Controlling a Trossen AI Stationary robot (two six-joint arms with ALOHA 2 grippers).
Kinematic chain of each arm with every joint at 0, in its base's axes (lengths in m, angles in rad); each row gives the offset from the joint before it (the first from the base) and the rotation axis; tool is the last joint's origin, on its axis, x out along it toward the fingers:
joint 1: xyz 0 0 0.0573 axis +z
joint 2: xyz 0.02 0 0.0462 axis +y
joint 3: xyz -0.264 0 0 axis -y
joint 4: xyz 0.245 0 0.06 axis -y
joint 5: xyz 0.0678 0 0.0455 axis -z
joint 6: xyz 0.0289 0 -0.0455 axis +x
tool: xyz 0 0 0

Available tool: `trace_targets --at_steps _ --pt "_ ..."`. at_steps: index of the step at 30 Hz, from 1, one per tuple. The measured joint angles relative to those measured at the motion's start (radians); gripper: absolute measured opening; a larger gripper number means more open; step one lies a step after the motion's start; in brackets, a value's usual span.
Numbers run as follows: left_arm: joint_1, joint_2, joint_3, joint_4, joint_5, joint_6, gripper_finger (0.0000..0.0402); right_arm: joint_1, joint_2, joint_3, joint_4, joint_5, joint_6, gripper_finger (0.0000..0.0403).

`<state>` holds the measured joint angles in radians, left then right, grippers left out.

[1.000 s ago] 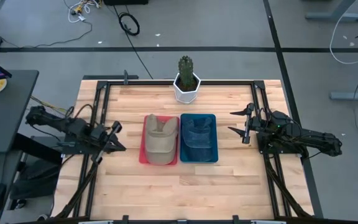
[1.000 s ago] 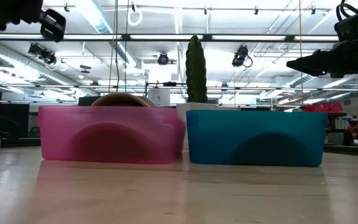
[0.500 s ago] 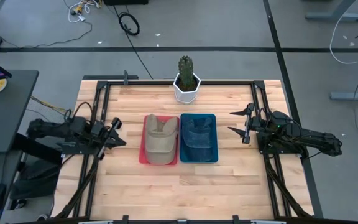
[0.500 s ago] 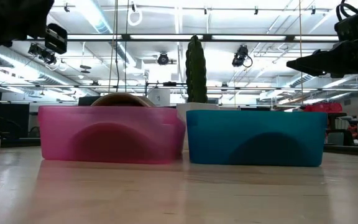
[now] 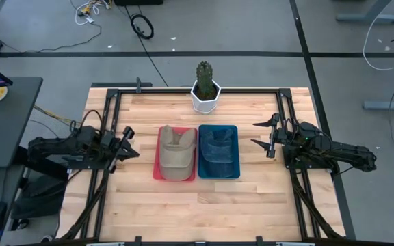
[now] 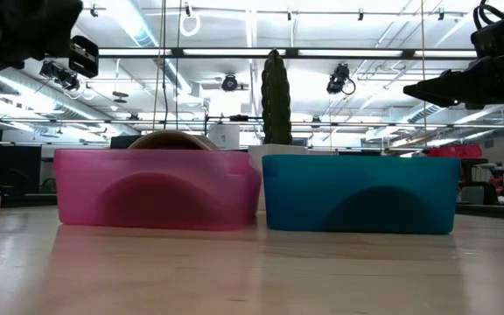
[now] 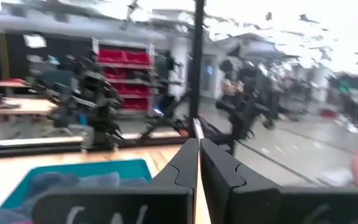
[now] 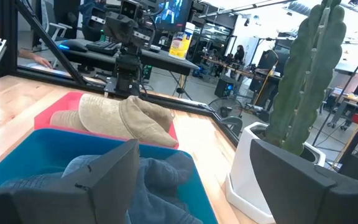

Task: Pick & Place hat
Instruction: Return to Home Position

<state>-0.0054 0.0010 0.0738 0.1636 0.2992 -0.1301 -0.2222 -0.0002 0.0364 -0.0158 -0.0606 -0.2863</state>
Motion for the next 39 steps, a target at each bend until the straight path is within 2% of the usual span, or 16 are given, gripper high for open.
trace_targets --at_steps 7,13,16,21,29,39 --pt "0.0 0.001 0.0 -0.004 0.026 0.006 0.0018 0.0 0.0 0.0 0.0 0.0 0.0 0.0312" --pt "0.0 0.0 -0.003 0.024 -0.083 0.031 0.0018 0.0 0.0 0.0 0.0 0.0 0.0 0.0312" --pt "0.0 0.001 -0.06 0.115 -0.093 0.033 0.0018 0.0 0.0 0.0 0.0 0.0 0.0 0.0312" --pt "-0.001 0.005 -0.065 0.04 -0.094 0.041 0.0019 0.0 0.0 0.0 -0.001 0.0 0.0 0.0312" --pt "-0.001 0.003 -0.065 0.01 -0.112 0.161 0.0019 0.0 0.0 0.0 -0.001 0.0 0.0 0.0312" --pt "-0.001 0.005 -0.064 -0.114 -0.162 0.176 0.0019 0.0 0.0 0.0 -0.001 0.0 0.0 0.0312"
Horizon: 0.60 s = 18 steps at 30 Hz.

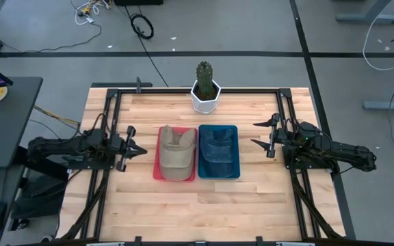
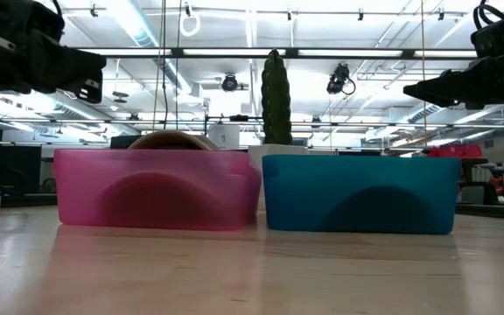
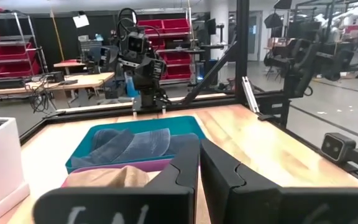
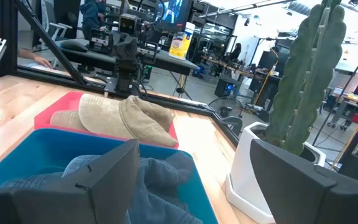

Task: Pick & Place hat
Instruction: Return to Home Position

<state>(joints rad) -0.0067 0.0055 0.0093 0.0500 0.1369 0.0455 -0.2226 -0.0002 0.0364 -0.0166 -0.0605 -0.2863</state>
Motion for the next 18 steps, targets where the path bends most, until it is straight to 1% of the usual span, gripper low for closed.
trace_targets --at_steps 3,7,13,18 --pt "0.0 0.001 0.0 -0.008 -0.011 0.01 0.0019 0.0 0.0 0.0 0.0 0.0 0.0 0.0312" --pt "0.0 0.001 0.0 -0.016 -0.024 0.064 0.0019 0.0 0.0 0.0 0.0 0.0 0.0 0.0312" --pt "0.0 0.001 -0.001 0.006 -0.024 0.02 0.0019 0.0 0.0 0.0 0.0 0.0 0.0 0.0312" --pt "0.0 0.001 -0.002 0.022 -0.024 0.019 0.0019 0.0 0.0 0.0 0.0 0.0 0.0 0.0312"
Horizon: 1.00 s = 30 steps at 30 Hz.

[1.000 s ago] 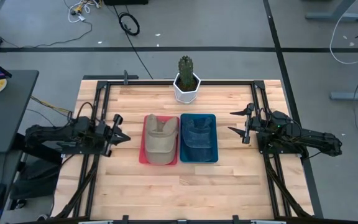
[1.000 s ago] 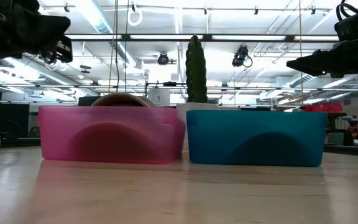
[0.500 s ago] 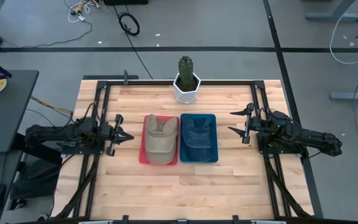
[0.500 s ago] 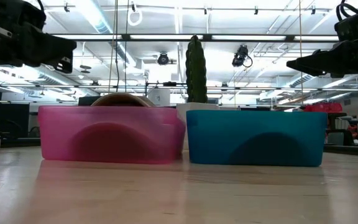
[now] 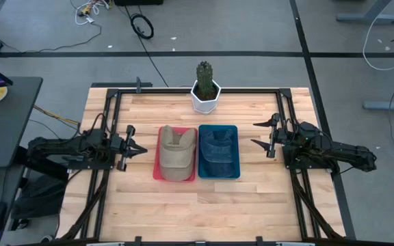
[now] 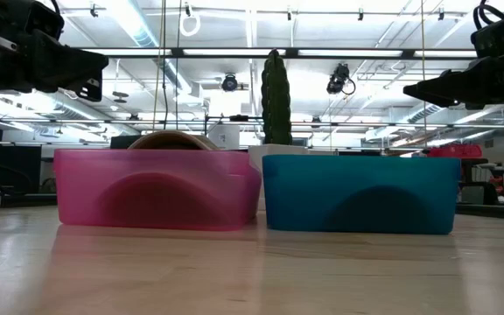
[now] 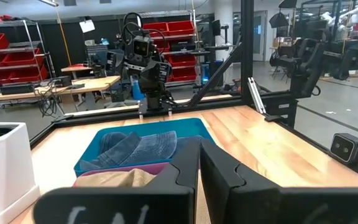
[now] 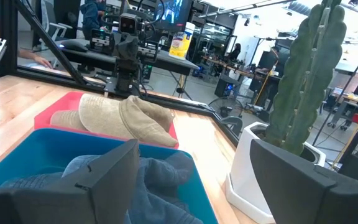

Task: Pick & Place hat
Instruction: Return to Home Position

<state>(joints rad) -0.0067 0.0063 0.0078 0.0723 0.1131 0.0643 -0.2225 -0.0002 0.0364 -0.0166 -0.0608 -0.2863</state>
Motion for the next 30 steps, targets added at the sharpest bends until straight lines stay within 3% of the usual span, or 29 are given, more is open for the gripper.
trace_targets --at_steps 30 --pt "0.0 0.0 0.0 0.011 0.0 0.0 0.0019 0.0 0.0 0.0 0.0 0.0 0.0 0.0312"
